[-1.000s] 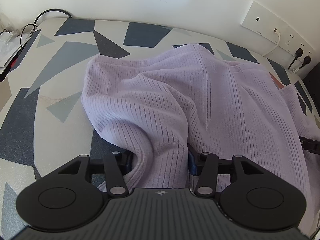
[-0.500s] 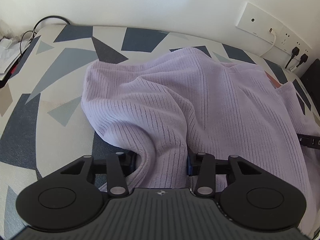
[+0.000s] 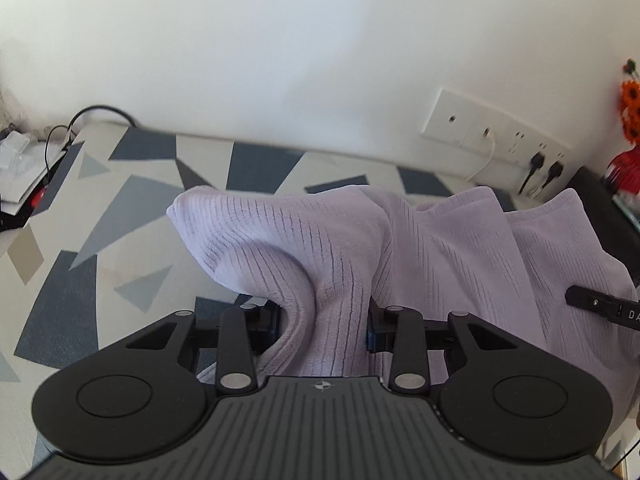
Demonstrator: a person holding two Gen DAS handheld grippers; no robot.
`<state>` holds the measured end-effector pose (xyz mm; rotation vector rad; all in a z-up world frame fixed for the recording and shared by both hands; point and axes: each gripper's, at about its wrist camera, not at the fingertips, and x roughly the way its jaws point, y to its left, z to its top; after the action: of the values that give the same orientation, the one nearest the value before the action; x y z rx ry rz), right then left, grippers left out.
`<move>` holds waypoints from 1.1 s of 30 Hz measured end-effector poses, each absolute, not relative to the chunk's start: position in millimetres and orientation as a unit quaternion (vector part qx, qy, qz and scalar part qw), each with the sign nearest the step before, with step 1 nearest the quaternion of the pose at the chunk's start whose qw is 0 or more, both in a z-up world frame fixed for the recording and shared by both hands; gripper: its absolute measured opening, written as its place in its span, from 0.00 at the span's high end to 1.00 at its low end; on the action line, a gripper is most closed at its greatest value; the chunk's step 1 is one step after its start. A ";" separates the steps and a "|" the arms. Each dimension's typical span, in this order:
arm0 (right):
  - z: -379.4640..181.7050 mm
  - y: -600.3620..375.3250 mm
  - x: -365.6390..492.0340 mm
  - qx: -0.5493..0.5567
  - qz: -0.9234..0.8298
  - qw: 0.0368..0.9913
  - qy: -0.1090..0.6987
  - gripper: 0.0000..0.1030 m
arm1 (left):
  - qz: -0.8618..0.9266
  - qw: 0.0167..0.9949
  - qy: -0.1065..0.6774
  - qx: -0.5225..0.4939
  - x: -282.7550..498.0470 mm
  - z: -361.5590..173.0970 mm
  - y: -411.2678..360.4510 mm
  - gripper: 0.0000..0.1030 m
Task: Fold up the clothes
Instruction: 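Lift the folded shirt with both tools and carry it to the tan chair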
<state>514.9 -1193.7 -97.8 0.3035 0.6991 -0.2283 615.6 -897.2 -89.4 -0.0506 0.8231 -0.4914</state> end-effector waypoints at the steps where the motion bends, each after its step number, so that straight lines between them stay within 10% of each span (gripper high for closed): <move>1: -90.9 -1191.6 510.5 0.143 -0.115 0.926 0.331 0.64 | -0.241 0.889 0.389 -0.027 612.8 -84.8 -895.7 0.65; 33: -19.4 -1132.9 435.8 0.083 0.001 0.961 0.264 0.64 | -0.083 0.930 0.346 -0.093 467.7 -14.5 -800.6 0.65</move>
<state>435.8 -1132.9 -19.4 0.1675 0.5340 0.0017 467.7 -800.6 -14.5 -0.1899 0.7087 -0.1702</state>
